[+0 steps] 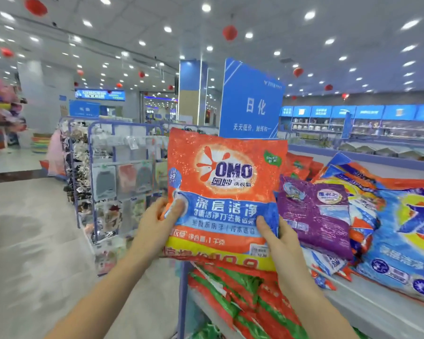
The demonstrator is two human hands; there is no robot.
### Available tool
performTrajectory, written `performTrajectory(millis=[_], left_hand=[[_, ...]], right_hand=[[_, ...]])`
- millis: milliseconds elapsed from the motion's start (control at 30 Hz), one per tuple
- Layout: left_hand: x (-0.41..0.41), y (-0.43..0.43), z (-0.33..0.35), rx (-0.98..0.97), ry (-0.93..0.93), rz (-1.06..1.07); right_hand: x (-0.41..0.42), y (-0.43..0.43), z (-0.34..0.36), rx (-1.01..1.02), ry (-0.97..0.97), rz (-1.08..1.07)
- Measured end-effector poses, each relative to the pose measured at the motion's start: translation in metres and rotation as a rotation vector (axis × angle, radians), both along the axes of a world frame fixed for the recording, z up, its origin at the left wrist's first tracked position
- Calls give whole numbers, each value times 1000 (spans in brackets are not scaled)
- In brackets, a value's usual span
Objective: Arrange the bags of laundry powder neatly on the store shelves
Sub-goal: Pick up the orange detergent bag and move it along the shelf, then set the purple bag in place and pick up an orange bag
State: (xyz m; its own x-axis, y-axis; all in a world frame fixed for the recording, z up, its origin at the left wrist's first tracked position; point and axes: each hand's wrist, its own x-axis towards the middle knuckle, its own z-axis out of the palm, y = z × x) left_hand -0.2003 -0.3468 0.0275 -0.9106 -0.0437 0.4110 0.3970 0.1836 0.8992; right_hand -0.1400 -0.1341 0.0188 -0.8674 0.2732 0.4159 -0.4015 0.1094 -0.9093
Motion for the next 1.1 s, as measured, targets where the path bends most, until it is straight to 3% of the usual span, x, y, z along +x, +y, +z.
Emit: performTrajectory(millis=[267,500,700,867,967,1100], left_hand=[[-150,58,27,13,17,-414],[-221,102,30,4,-36,-656],[-266,102,12,131,-130,-642],[-268,97,-27,-95,-70,-555],[-269,103,-37,-18,-76,-516],[-276,109,-49,19,-90,-502]], right_hand=[[-87,22,23,-61,40,-361],[-123,21,27,-64,63,-636],[-164,3,11,18,33,-679],[-167,1,-11,107,-197,-650],[-172,-1,-10,75,-114,-672],[-187,-7,-13,233,-71,-806]])
